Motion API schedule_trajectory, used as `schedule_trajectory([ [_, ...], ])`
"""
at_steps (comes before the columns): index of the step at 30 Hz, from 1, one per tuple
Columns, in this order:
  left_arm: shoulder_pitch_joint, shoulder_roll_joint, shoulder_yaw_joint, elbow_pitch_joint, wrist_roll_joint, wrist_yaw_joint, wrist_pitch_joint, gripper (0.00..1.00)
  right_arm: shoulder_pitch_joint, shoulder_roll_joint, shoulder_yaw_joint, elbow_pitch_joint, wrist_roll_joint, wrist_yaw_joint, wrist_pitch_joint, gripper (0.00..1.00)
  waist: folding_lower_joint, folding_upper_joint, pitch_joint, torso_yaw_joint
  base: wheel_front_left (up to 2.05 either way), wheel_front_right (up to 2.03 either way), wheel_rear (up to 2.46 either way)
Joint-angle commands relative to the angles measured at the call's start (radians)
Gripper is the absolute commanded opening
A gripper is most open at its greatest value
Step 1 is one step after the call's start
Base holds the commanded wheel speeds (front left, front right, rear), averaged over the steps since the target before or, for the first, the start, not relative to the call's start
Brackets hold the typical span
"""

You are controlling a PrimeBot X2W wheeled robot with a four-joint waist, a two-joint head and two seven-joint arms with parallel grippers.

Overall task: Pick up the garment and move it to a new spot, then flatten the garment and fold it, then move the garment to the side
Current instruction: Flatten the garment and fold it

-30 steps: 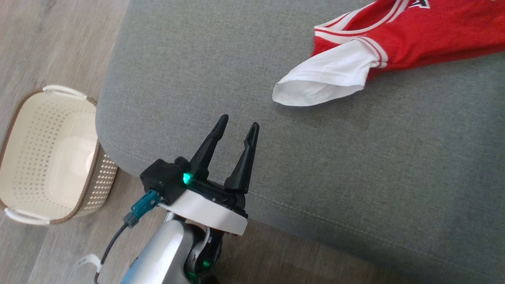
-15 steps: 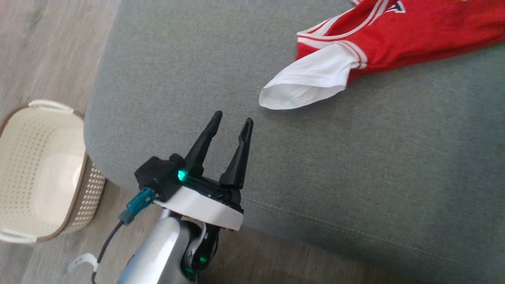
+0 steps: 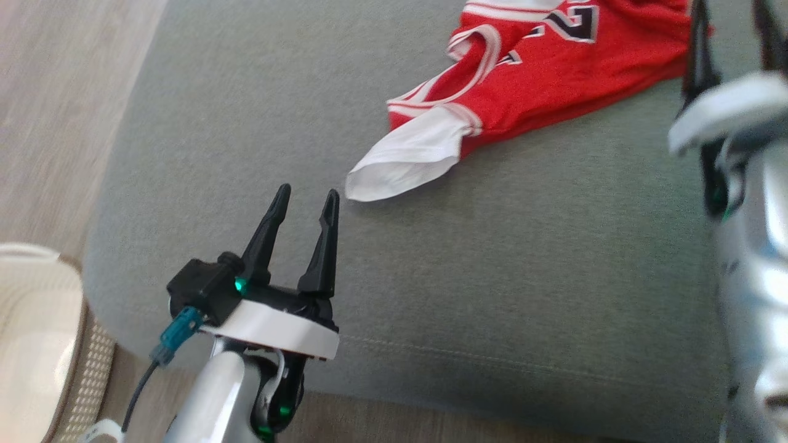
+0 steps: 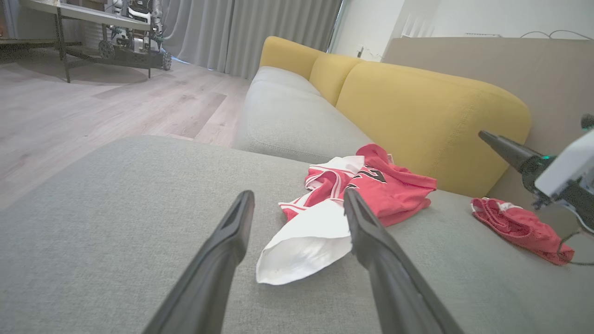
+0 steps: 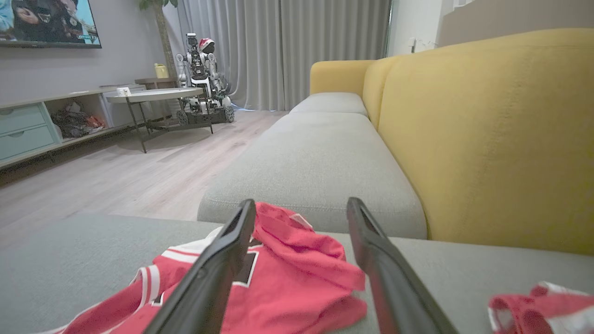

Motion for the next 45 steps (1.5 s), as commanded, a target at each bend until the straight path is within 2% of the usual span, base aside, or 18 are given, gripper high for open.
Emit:
schedule_trajectory([
  [1, -0.007, 0.008, 0.044, -0.026, 0.012, -0.001, -0.005, 1.0, 0.037, 0.024, 0.029, -0.081, 0.032, 0.007, -0.009, 1.0, 0.0, 0.0, -0.047, -0.05, 0.0, 0.0, 0.0],
  [5, 0.009, 0.008, 0.062, -0.019, 0.025, -0.006, -0.005, 1.0, 0.221, 0.057, 0.034, -0.219, 0.101, 0.007, -0.009, 1.0, 0.0, 0.0, -0.075, -0.084, 0.0, 0.0, 0.0],
  [12, 0.027, 0.008, 0.073, -0.015, 0.041, -0.015, -0.005, 1.0, 0.462, 0.102, 0.029, -0.395, 0.137, 0.007, -0.009, 1.0, 0.0, 0.0, -0.091, -0.118, 0.0, 0.0, 0.0],
  [17, 0.041, 0.008, 0.057, -0.005, 0.049, -0.021, -0.005, 1.0, 0.556, 0.11, 0.04, -0.443, 0.151, 0.007, -0.009, 1.0, 0.0, 0.0, -0.089, -0.127, 0.0, 0.0, 0.0],
  [22, 0.045, 0.008, 0.047, -0.001, 0.049, -0.021, -0.005, 1.0, 0.579, 0.111, 0.056, -0.455, 0.171, 0.007, -0.009, 1.0, 0.0, 0.0, -0.089, -0.127, 0.0, 0.0, 0.0],
  [33, 0.023, 0.008, 0.03, -0.018, 0.041, -0.023, -0.005, 1.0, 0.526, 0.111, 0.024, -0.437, 0.144, 0.007, -0.007, 1.0, 0.0, 0.0, -0.032, -0.095, 0.0, 0.0, 0.0],
  [41, -0.029, 0.008, 0.006, -0.025, 0.03, -0.029, -0.005, 1.0, 0.265, 0.111, -0.105, -0.263, 0.112, 0.007, 0.091, 1.0, 0.0, 0.0, 0.081, -0.045, 0.0, 0.0, 0.0],
  [45, -0.052, 0.008, -0.004, -0.028, 0.016, -0.027, -0.005, 1.0, 0.129, 0.108, -0.194, -0.16, 0.049, 0.007, 0.125, 1.0, 0.0, 0.0, 0.128, -0.012, 0.0, 0.0, 0.0],
])
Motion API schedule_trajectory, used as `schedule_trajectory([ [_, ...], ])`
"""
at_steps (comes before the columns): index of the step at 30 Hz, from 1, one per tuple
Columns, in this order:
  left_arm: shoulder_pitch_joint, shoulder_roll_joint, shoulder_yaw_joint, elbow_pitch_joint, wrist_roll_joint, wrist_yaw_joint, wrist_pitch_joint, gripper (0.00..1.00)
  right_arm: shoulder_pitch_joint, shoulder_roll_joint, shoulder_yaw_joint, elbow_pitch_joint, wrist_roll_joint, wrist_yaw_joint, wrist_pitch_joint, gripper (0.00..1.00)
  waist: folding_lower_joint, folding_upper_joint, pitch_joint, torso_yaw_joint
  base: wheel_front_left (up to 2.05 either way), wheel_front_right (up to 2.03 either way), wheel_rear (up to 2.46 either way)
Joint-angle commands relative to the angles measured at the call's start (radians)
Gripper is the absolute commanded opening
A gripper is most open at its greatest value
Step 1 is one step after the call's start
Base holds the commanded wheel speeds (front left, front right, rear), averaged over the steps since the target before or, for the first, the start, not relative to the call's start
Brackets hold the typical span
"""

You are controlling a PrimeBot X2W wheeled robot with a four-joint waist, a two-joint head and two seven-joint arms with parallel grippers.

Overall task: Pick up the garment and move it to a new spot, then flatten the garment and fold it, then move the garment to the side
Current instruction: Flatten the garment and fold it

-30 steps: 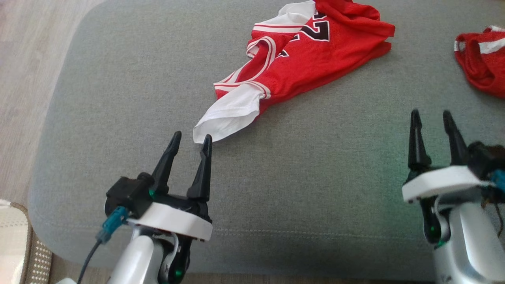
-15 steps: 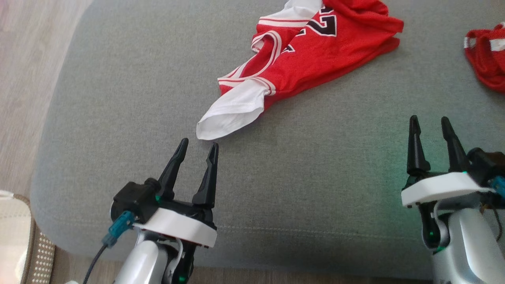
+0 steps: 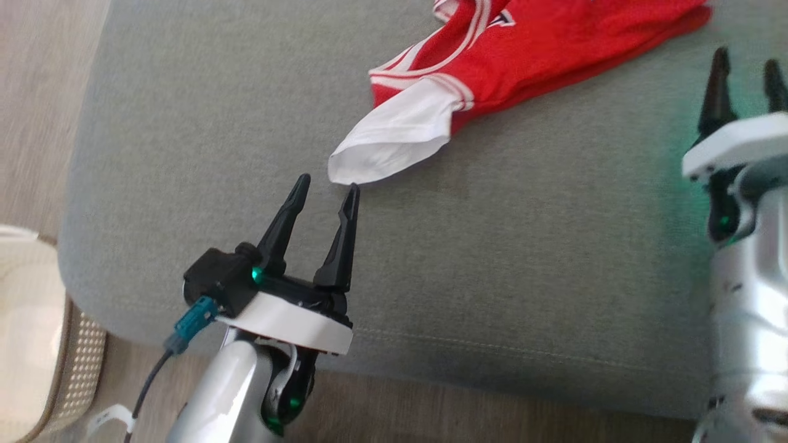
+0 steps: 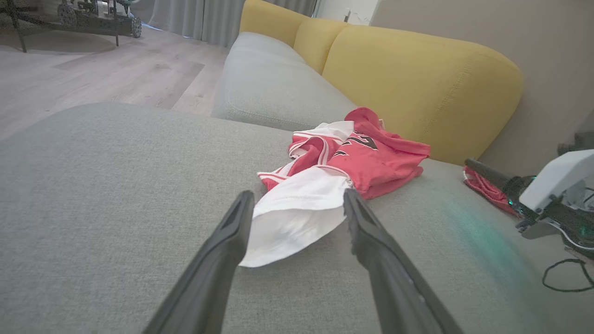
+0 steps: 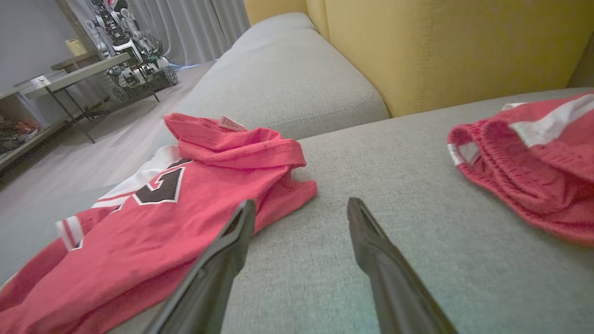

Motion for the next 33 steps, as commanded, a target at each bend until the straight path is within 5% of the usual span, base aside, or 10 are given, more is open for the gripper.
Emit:
schedule_trajectory([
  [1, -0.031, 0.007, 0.025, -0.037, -0.008, -0.002, -0.005, 1.0, -0.053, -0.002, -0.007, 0.002, -0.031, 0.007, 0.007, 1.0, 0.0, 0.0, 0.041, 0.037, 0.0, 0.0, 0.0],
  [14, -0.075, 0.007, -0.008, -0.055, -0.047, 0.01, -0.005, 1.0, -0.317, -0.049, -0.251, 0.231, -0.29, 0.007, -0.001, 1.0, 0.0, 0.0, 0.139, 0.112, 0.0, 0.0, 0.0],
  [33, -0.096, 0.007, -0.029, -0.06, -0.064, 0.016, -0.005, 1.0, -0.457, -0.075, -0.413, 0.364, -0.444, 0.007, -0.032, 1.0, 0.0, 0.0, 0.184, 0.136, 0.0, 0.0, 0.0],
])
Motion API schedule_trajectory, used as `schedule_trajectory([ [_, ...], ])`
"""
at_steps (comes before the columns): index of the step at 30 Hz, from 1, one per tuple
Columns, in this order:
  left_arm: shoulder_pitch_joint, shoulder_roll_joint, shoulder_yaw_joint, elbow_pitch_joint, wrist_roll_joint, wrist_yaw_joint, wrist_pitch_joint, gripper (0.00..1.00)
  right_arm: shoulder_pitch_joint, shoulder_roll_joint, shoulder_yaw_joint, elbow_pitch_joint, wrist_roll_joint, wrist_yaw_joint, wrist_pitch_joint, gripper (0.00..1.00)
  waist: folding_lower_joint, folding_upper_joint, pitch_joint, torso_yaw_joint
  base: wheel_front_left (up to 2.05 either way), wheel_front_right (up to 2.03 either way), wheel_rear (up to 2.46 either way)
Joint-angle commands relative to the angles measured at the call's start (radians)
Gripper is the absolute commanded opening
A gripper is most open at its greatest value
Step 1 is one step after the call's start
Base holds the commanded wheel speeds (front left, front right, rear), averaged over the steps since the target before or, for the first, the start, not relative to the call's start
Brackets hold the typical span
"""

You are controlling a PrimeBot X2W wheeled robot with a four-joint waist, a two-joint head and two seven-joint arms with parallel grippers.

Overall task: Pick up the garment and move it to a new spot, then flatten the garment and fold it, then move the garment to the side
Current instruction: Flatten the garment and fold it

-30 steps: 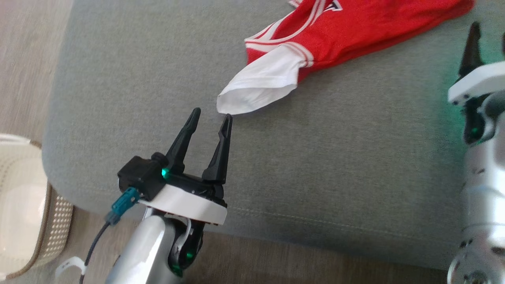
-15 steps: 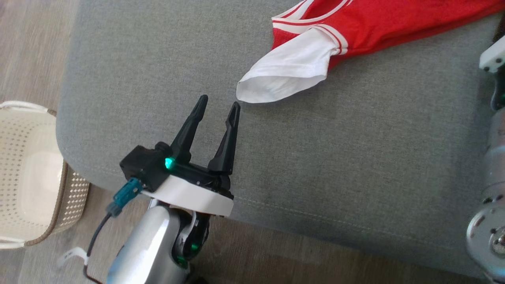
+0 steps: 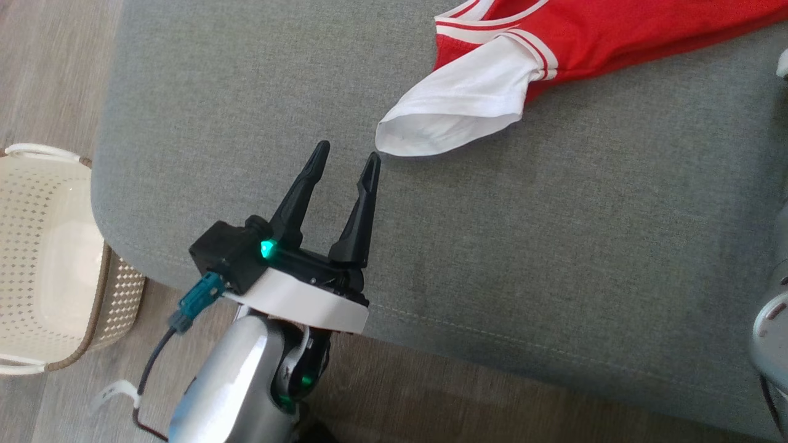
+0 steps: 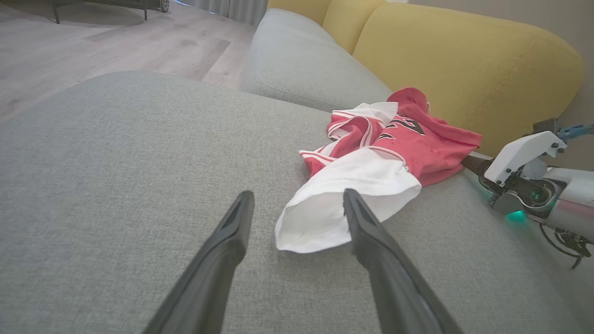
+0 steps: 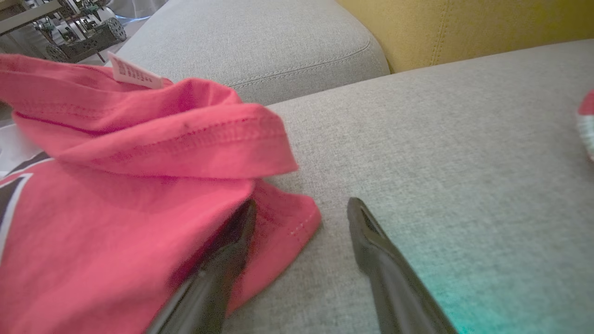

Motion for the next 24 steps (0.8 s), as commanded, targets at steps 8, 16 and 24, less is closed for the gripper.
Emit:
schedule_trajectory([
  [8, -0.011, 0.009, 0.033, -0.022, -0.002, 0.006, -0.005, 1.0, -0.025, 0.012, 0.022, 0.045, -0.037, 0.007, -0.048, 0.0, 0.0, 0.0, -0.027, -0.017, 0.0, 0.0, 0.0],
  [16, 0.017, 0.009, 0.058, -0.01, 0.009, 0.009, -0.005, 1.0, 0.048, 0.018, 0.049, 0.07, -0.021, 0.007, -0.084, 0.0, 0.0, 0.0, -0.124, -0.067, 0.0, 0.0, 0.0],
  [24, 0.07, 0.009, 0.105, 0.003, 0.032, 0.01, -0.005, 1.0, 0.199, 0.024, 0.062, 0.037, 0.032, 0.007, -0.087, 0.0, 0.0, 0.0, -0.233, -0.143, 0.0, 0.0, 0.0],
])
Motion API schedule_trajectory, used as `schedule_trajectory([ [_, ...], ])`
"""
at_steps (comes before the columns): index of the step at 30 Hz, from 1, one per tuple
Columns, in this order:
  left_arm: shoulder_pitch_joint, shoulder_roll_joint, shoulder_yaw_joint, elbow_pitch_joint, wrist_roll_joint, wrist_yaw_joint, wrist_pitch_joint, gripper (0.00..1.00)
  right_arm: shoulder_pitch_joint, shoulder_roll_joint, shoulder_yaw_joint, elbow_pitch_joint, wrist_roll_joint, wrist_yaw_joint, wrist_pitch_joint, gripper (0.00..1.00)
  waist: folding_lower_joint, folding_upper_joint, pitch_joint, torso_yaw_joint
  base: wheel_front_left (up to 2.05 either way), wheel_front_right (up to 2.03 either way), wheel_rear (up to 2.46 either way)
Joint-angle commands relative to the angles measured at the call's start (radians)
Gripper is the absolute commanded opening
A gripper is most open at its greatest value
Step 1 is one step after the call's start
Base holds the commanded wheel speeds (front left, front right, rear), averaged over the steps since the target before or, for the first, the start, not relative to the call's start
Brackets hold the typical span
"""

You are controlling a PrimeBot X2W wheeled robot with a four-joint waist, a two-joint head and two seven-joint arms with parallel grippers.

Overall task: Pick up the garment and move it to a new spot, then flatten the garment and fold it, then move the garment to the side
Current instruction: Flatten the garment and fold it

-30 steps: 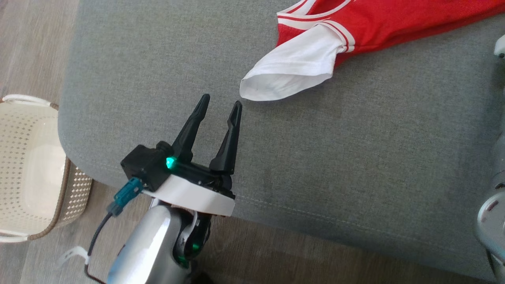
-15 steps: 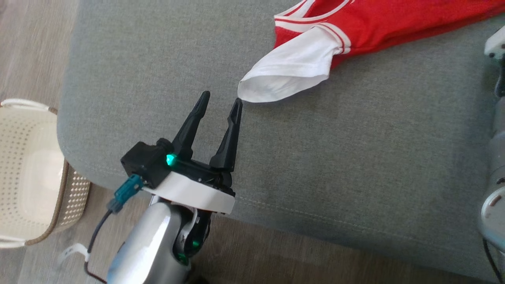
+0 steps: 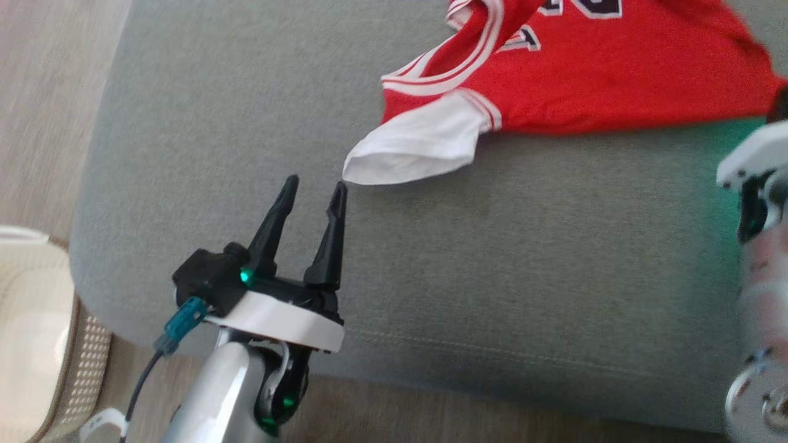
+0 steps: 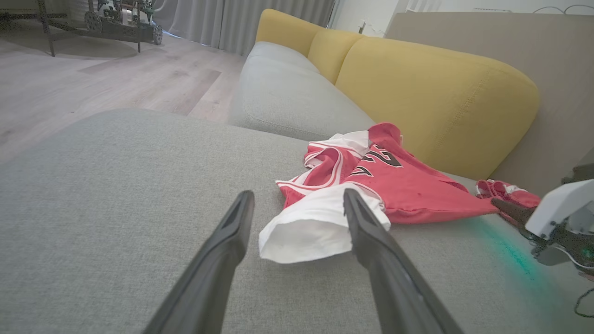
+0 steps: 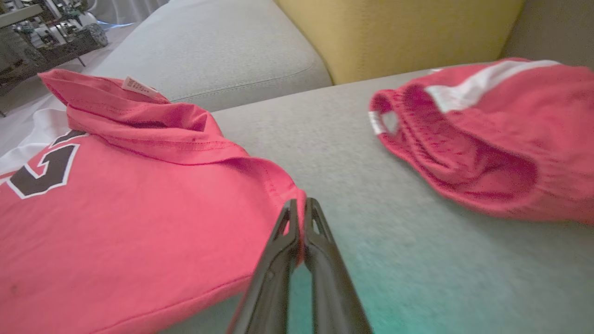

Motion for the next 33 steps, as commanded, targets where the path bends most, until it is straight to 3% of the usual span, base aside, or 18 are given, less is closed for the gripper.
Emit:
schedule_trajectory([
  [1, -0.005, 0.008, 0.044, -0.028, 0.01, 0.002, -0.005, 1.0, 0.018, 0.012, 0.025, -0.041, 0.011, 0.007, -0.009, 0.0, 0.0, 0.0, -0.044, -0.044, 0.0, 0.0, 0.0],
  [14, 0.007, 0.008, 0.083, 0.012, 0.044, -0.014, -0.005, 1.0, 0.29, 0.065, 0.128, -0.273, 0.132, 0.007, 0.073, 0.0, 0.0, 0.0, -0.058, -0.135, 0.0, 0.0, 0.0],
  [24, -0.058, 0.008, -0.014, 0.274, 0.034, -0.059, -0.005, 1.0, 0.393, 0.074, 0.341, -0.469, 0.319, 0.007, 0.153, 0.0, 0.0, 0.0, -0.024, -0.18, 0.0, 0.0, 0.0],
  [33, -0.115, 0.008, -0.047, 0.422, 0.022, -0.041, -0.005, 1.0, 0.449, 0.074, 0.378, -0.581, 0.368, 0.007, 0.206, 0.0, 0.0, 0.0, -0.021, -0.174, 0.0, 0.0, 0.0],
])
